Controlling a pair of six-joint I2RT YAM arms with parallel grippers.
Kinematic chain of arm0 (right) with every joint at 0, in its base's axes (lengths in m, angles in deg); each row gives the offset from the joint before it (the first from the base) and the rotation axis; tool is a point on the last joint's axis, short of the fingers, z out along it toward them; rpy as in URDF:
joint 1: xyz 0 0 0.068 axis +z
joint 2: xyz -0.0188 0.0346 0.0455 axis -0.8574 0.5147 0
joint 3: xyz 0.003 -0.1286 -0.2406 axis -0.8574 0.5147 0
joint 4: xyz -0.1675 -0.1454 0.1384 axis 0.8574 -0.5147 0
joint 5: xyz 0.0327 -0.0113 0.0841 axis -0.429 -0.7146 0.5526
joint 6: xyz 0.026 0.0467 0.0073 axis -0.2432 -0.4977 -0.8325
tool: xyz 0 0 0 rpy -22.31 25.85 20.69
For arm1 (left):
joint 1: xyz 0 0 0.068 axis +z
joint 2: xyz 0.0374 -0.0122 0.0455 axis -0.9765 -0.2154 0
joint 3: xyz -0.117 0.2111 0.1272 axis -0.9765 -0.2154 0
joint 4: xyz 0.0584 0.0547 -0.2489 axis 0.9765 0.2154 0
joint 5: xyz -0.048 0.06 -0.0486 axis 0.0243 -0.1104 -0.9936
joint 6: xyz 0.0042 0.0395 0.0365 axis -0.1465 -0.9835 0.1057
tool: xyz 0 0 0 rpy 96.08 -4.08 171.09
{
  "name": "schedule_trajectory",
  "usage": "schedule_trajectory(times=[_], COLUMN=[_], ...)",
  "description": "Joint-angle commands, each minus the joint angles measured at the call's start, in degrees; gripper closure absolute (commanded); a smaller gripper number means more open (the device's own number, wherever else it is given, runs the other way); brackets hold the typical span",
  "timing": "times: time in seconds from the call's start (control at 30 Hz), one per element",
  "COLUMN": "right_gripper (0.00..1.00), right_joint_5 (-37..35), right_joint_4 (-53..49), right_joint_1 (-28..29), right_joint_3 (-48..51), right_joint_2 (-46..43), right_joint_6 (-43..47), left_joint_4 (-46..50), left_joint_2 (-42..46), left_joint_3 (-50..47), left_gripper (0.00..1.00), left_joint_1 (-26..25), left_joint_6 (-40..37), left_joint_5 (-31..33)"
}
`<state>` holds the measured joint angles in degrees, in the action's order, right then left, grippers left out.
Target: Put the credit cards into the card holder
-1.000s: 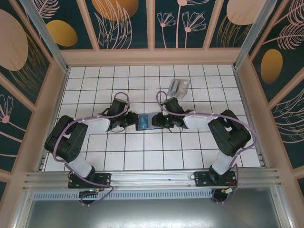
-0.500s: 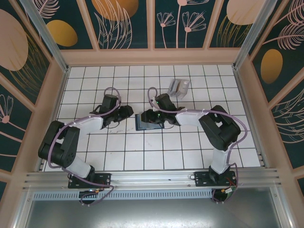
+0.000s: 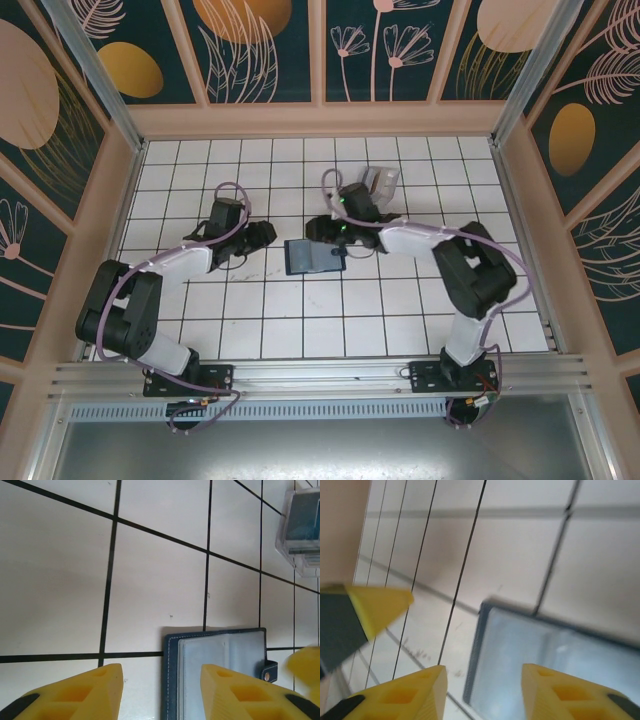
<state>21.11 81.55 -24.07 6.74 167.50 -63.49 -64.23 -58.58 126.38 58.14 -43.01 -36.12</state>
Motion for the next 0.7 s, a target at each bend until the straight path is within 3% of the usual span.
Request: schedule_trajectory(times=[0.0,0.13,0.2,0.3,0.37,0.5,0.67], right_gripper=[0.46,0.24,0.01,0.01,0.01,0.01,0.04], right_joint_5=[-12.3,-22.5,-24.4,-32.8,-33.9,-20.9,-14.9], right_joint_4=[-6.8,-10.2,-12.1,-17.3,-21.0,-25.3,-24.0], right_joint_1=[-5.0,-9.4,-11.5,-13.2,-14.6,-18.2,-19.8], right_joint_3=[-3.1,-5.0,-7.5,-13.6,-17.9,-26.7,-30.0], right_joint_2=[-5.7,-7.3,-6.9,-3.9,-0.8,6.3,11.3], right_joint_6=[4.1,4.7,4.6,3.5,3.7,5.7,5.1], left_joint_4=[0.3,-0.6,1.9,2.3,3.2,3.2,5.4], left_joint_2=[0.5,0.9,0.9,1.9,2.0,3.1,3.3], left_joint_3=[-0.1,0.3,2.0,2.3,3.0,2.3,2.8], left_gripper=[0.53,0.52,0.52,0.51,0.51,0.5,0.48], left_joint_1=[-1.0,-1.3,-1.3,-1.3,-1.3,-1.3,-1.3], left_joint_6=[-0.8,-0.8,-1.8,-2.7,-3.2,-2.9,-3.5], left_joint_5=[1.1,1.0,1.4,2.3,2.7,2.7,3.3])
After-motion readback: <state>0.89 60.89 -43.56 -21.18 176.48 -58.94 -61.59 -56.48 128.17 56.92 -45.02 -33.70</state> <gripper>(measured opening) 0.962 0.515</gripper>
